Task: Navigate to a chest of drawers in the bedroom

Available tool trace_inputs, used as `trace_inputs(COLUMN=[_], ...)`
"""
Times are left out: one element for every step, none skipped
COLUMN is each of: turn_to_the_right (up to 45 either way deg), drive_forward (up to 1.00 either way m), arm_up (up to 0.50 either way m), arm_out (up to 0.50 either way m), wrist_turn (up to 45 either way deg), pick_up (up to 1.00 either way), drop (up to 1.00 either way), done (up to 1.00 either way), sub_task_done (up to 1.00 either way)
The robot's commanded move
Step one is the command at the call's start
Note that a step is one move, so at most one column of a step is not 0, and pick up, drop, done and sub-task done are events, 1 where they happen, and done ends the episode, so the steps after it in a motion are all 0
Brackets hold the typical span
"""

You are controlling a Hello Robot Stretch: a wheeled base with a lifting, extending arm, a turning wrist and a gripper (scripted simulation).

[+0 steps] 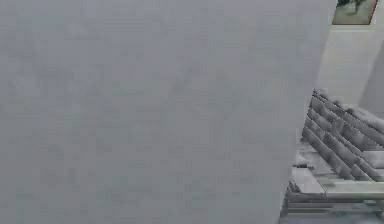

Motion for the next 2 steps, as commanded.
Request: trace_inputs(turn_to_the_right=[-45.0,-45.0], drive_forward=[0.00,0.00], arm_up=[0.00,0.00], arm_out=[0.00,0.00], wrist_turn=[0.0,0.0], pick_up=[0.00,0.00], drop=[0.00,0.00], done=[0.00,0.00], sub_task_done=[0.00,0.00])
